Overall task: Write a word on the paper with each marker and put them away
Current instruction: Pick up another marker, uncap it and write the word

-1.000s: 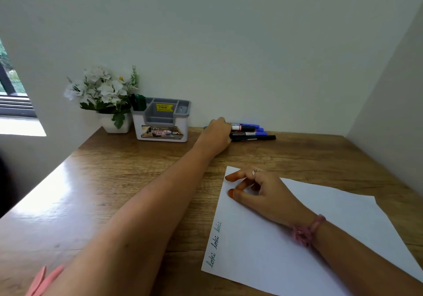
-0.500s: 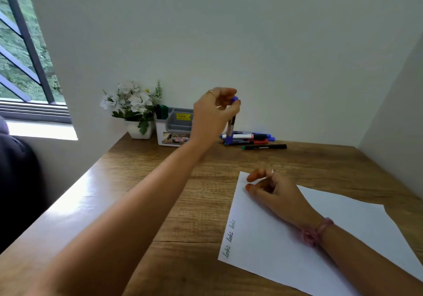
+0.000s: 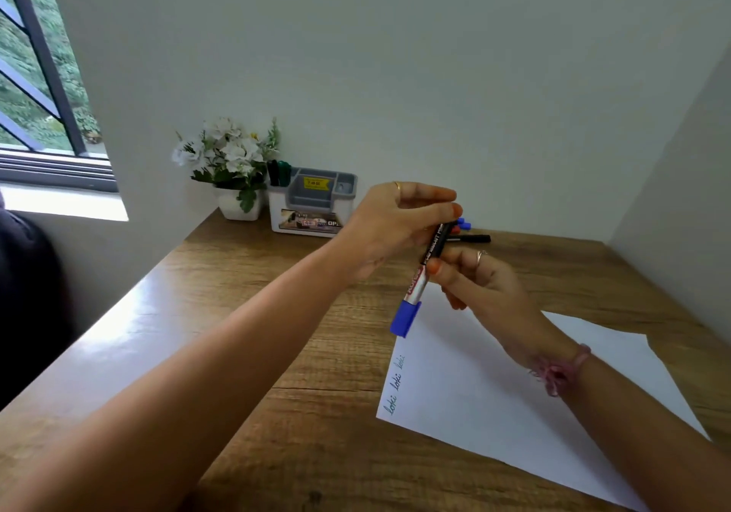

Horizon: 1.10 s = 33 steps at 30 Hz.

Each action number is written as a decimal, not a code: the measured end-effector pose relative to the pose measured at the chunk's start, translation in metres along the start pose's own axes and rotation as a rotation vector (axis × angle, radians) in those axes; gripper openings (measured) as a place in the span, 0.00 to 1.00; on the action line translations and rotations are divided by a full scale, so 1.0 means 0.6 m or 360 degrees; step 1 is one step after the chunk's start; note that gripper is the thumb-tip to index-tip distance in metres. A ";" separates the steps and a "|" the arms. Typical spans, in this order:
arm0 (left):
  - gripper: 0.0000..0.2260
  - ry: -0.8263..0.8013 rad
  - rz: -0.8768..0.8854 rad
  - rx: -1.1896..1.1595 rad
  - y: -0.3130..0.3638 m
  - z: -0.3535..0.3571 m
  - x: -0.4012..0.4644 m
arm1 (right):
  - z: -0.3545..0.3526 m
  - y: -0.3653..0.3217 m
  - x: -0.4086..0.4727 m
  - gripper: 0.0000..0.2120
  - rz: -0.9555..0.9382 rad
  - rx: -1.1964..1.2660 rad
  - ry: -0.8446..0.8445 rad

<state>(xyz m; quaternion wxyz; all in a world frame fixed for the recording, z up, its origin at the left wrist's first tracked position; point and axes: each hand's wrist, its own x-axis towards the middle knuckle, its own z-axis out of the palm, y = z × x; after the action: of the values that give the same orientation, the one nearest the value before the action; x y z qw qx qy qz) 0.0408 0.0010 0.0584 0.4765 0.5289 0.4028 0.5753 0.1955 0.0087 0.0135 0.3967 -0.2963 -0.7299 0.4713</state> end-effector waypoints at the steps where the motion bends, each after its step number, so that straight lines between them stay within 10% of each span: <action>1: 0.13 -0.0031 -0.0014 -0.0015 -0.003 0.001 0.001 | -0.001 0.000 0.000 0.12 0.0001 0.0014 0.0002; 9: 0.15 -0.0652 -0.0374 0.0954 -0.009 0.009 -0.028 | -0.021 0.006 0.003 0.03 -0.0010 0.0228 0.0321; 17: 0.14 -0.0213 -0.0012 0.1115 -0.065 0.015 -0.081 | 0.018 0.007 -0.011 0.14 -0.0105 0.0185 0.0292; 33: 0.12 -0.0280 0.0188 0.0780 -0.095 0.017 -0.087 | 0.028 0.001 -0.018 0.15 0.0061 0.0599 0.0183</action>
<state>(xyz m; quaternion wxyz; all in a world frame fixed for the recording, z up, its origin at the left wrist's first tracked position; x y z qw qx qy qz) 0.0572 -0.0378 -0.0070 0.3331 0.6991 0.4556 0.4390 0.1866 -0.0076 0.0056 0.4771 -0.2571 -0.5992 0.5893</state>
